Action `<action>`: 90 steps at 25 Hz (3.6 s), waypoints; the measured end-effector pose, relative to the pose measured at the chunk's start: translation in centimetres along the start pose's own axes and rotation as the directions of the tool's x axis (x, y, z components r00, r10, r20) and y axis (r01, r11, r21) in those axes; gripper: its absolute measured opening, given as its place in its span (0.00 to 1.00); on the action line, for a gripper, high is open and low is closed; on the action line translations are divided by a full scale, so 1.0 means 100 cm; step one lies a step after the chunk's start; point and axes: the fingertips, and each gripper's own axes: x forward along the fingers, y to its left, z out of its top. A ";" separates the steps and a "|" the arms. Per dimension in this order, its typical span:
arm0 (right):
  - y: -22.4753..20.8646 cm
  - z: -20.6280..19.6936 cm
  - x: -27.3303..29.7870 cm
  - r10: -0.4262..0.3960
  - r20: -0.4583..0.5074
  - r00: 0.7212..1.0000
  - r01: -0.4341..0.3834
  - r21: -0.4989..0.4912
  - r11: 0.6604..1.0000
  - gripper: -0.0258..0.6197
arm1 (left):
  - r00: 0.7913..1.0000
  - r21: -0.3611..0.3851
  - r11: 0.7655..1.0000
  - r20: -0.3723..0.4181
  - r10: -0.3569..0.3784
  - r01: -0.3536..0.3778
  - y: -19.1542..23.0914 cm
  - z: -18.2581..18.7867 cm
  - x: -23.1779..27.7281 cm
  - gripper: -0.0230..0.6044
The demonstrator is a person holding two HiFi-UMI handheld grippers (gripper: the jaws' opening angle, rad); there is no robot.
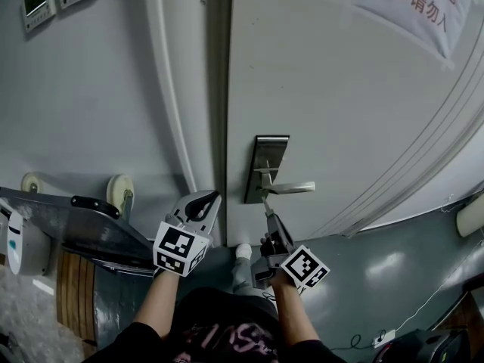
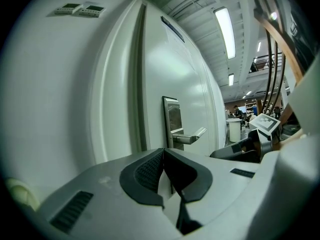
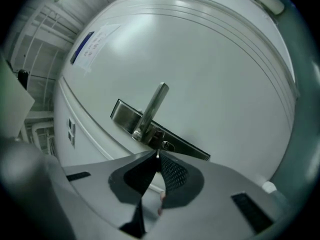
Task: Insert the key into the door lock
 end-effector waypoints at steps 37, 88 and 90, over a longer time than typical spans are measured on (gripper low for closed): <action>-0.024 -0.005 0.029 -0.060 0.114 0.992 -0.006 0.505 0.863 0.16 | 0.998 0.010 0.999 -0.043 -0.037 0.038 0.011 -0.020 0.001 0.06; -0.027 -0.005 0.055 -0.079 0.135 0.988 -0.010 0.559 0.829 0.16 | 0.993 0.005 0.999 -0.106 -0.044 0.045 0.023 -0.029 0.013 0.06; -0.027 -0.005 0.057 -0.078 0.134 0.988 -0.012 0.563 0.827 0.16 | 0.994 0.001 0.999 -0.108 -0.035 0.035 0.027 -0.031 0.010 0.06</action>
